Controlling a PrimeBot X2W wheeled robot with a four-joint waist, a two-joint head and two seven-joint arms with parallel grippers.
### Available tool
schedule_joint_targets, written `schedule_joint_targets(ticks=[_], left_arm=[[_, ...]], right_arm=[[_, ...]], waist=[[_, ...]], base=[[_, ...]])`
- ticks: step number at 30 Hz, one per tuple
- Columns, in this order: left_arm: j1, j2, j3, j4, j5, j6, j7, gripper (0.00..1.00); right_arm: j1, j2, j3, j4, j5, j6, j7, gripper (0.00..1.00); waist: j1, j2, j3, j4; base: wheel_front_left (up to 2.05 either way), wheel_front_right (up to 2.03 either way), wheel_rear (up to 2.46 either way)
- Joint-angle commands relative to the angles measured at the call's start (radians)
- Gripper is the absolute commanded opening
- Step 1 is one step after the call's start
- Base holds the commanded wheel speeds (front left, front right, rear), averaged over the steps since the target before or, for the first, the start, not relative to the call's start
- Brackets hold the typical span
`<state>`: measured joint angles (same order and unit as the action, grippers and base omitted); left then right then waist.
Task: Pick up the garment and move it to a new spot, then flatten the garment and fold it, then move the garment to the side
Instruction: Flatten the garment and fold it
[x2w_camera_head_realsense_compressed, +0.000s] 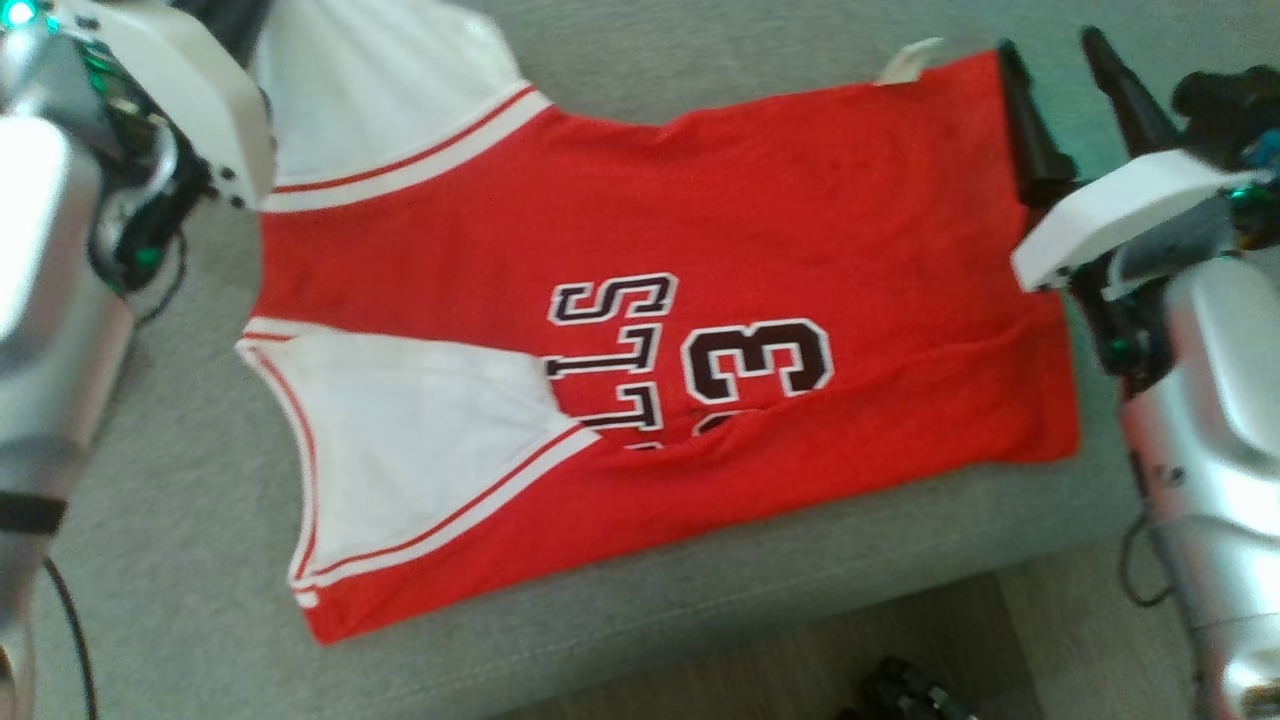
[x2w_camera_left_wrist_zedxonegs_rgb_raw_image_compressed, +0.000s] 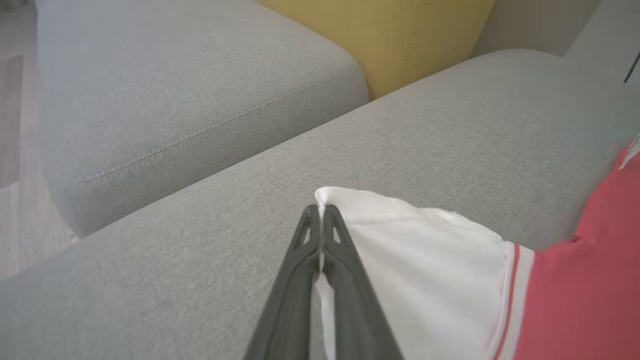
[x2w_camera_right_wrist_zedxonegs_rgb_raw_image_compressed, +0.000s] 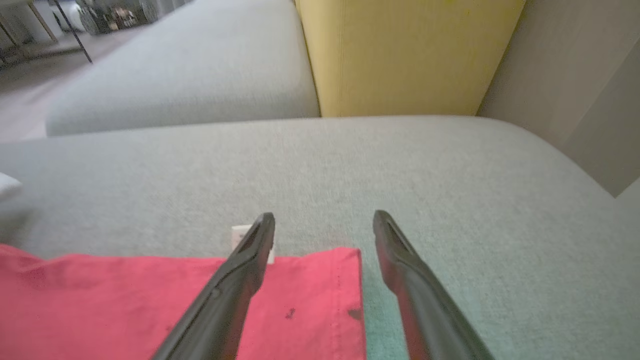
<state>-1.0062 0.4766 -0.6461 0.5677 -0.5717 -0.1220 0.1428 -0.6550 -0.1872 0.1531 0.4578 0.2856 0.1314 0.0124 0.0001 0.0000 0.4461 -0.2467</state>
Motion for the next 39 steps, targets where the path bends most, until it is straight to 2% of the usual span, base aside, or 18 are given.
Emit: schedule_joint_targets(ticks=[1, 5, 11, 16, 22, 23, 24, 29, 34, 39], left_arm=[[0.011, 0.031, 0.047, -0.073, -0.016, 0.02, -0.023, 0.0], [0.061, 0.022, 0.049, -0.164, -0.021, 0.056, -0.044, 0.0], [0.111, 0.027, 0.039, -0.253, -0.017, 0.087, -0.043, 0.0], [0.136, 0.038, 0.037, -0.312, -0.02, 0.108, -0.029, 0.0], [0.156, 0.057, 0.043, -0.356, -0.026, 0.128, -0.016, 0.0], [0.16, 0.06, 0.045, -0.36, -0.027, 0.133, -0.014, 0.0], [0.164, 0.062, 0.047, -0.363, -0.029, 0.138, -0.014, 0.0], [0.183, 0.081, 0.058, -0.36, -0.029, 0.162, -0.017, 0.0], [0.144, 0.091, 0.079, -0.323, -0.008, 0.201, -0.027, 0.0], [0.073, 0.068, 0.085, -0.263, 0.014, 0.202, -0.073, 0.0]], right_arm=[[-0.035, -0.05, 0.014, 0.029, 0.024, -0.001, 0.053, 1.0], [-0.079, -0.121, 0.005, 0.12, 0.061, -0.001, 0.122, 1.0], [-0.123, -0.167, 0.017, 0.212, 0.078, -0.001, 0.158, 1.0], [-0.152, -0.182, 0.036, 0.295, 0.098, -0.001, 0.17, 1.0], [-0.176, -0.17, 0.049, 0.375, 0.127, -0.001, 0.156, 1.0], [-0.177, -0.17, 0.058, 0.384, 0.133, -0.001, 0.156, 0.3], [-0.178, -0.17, 0.069, 0.391, 0.137, -0.001, 0.154, 0.0], [-0.19, -0.173, 0.104, 0.393, 0.154, -0.001, 0.106, 0.0], [-0.247, -0.195, 0.111, 0.401, 0.124, -0.001, -0.006, 0.0], [-0.309, -0.187, 0.089, 0.44, 0.094, -0.001, -0.094, 0.0]], waist=[[-0.0001, 0.0, 0.01, 0.06], [-0.0001, 0.0, 0.026, 0.109], [-0.0001, 0.0, 0.035, 0.141], [-0.0001, 0.0, 0.037, 0.151], [-0.0001, 0.0, 0.032, 0.148], [-0.0001, 0.0, 0.03, 0.149], [-0.0001, 0.0, 0.028, 0.148], [-0.0001, 0.0, 0.026, 0.143], [-0.0001, 0.0, 0.048, 0.141], [-0.0001, 0.0, 0.064, 0.141]], base=[[0.0, 0.0, 0.0], [0.0, 0.0, 0.0], [0.0, 0.0, 0.0], [0.0, 0.0, 0.0], [0.0, 0.0, 0.0], [0.0, 0.0, 0.0], [0.0, 0.0, 0.0], [0.0, 0.0, 0.0], [0.0, 0.0, 0.0], [0.0, 0.0, 0.0]])
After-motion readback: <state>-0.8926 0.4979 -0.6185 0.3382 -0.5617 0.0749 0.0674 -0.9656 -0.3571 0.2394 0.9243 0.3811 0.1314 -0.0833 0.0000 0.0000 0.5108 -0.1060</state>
